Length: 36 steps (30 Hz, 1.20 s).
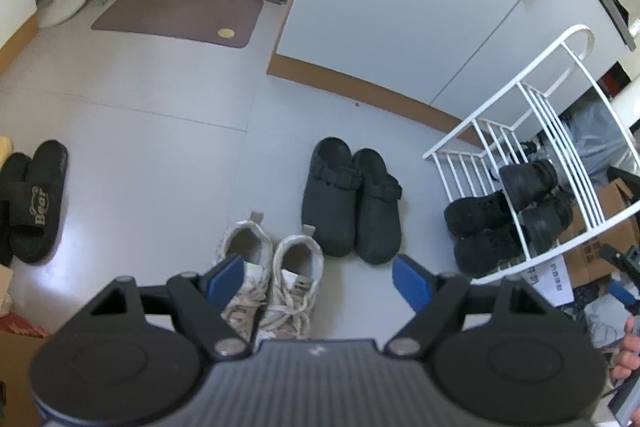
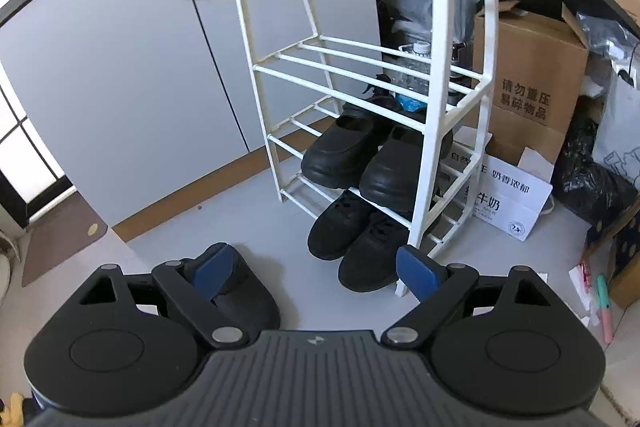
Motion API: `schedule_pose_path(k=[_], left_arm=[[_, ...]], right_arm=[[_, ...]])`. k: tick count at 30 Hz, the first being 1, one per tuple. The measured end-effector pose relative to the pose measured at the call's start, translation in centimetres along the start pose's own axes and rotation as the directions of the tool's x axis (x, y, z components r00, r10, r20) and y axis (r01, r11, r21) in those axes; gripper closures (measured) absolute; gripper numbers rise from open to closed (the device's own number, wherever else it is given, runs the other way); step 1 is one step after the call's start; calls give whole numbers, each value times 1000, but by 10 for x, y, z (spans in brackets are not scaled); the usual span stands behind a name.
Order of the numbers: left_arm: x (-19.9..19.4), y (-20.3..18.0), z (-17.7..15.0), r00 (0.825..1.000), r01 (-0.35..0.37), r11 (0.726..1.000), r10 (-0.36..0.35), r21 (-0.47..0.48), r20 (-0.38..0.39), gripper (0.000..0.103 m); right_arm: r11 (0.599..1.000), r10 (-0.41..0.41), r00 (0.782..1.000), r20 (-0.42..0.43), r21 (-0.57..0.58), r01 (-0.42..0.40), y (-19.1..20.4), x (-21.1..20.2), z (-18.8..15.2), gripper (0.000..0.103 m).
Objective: Organize scattered shoes
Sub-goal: 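Move the right tool over the white ERKE sneakers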
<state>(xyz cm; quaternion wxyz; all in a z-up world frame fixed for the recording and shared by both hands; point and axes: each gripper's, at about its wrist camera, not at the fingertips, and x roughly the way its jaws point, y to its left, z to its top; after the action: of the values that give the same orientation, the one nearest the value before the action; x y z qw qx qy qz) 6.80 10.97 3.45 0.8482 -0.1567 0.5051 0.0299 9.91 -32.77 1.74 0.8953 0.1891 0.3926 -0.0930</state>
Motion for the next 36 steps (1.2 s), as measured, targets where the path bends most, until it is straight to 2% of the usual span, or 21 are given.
schedule_pose_path(k=[5,11,13,19,23,30,33,36], left_arm=[[11,12,2,1000,-5,999,5,43,6,20],[17,24,8,1000,10,999,-10,30,10,20],[15,25,11,999,15,999,-16,39,28,20],[19,38,18,999,45,999,-45,-6,4,20],[21,46,22,999,42,999,-42,-15,1,20],[24,61,36,999,53,996,-52,-73,9,20],[23,66,45,998,67,994,-65,-92,17,20],[20,73,51,998,50,994,-46,-100,45,20]], right_arm=[[999,-22,998,57,-35,24,9,-3,0,11],[999,-7,998,65,-52,10,35,1,-12,11],[997,11,998,59,-77,-6,52,5,-24,11],[974,101,994,45,-207,-90,106,20,-69,11],[952,148,989,-15,-270,-146,140,41,-100,12],[930,178,983,-53,-318,-185,177,65,-144,20],[924,193,980,-51,-328,-199,188,71,-162,21],[917,222,973,-67,-326,-232,200,80,-186,21]])
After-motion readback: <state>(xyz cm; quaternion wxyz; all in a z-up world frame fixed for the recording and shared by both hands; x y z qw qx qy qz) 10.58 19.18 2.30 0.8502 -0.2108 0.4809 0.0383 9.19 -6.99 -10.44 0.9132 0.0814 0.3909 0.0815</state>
